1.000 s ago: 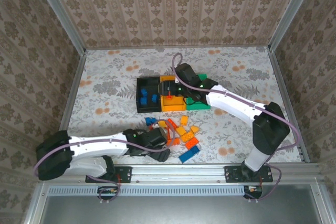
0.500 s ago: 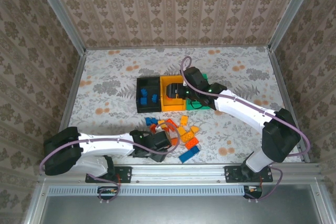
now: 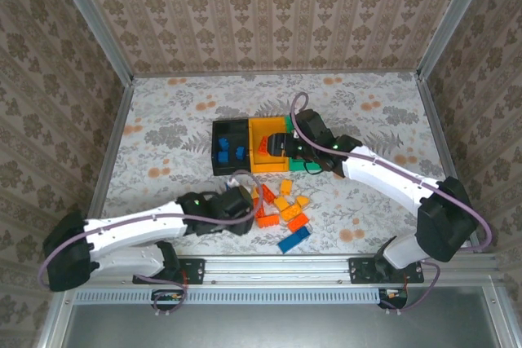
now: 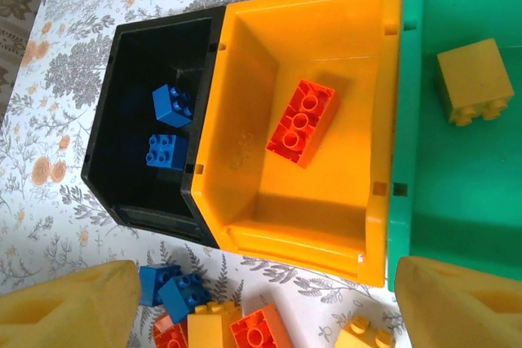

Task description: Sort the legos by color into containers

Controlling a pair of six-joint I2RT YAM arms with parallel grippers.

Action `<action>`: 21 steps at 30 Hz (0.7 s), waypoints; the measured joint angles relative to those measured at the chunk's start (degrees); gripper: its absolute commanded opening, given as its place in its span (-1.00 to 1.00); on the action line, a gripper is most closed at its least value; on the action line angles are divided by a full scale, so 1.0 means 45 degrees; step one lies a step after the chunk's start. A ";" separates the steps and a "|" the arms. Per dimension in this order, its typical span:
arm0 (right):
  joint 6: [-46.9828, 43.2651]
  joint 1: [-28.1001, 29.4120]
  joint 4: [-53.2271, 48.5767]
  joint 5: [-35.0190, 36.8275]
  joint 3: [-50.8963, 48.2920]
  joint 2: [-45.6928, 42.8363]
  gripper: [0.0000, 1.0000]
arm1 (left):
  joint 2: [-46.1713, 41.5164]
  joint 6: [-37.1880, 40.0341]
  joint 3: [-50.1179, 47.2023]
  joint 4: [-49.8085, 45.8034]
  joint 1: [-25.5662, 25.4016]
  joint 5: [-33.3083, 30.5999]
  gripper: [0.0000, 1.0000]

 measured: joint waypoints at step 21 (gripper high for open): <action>0.0185 0.0000 -0.0549 0.0296 -0.2735 -0.2710 0.66 | 0.7208 0.2812 0.6275 0.2234 0.7728 0.1302 0.00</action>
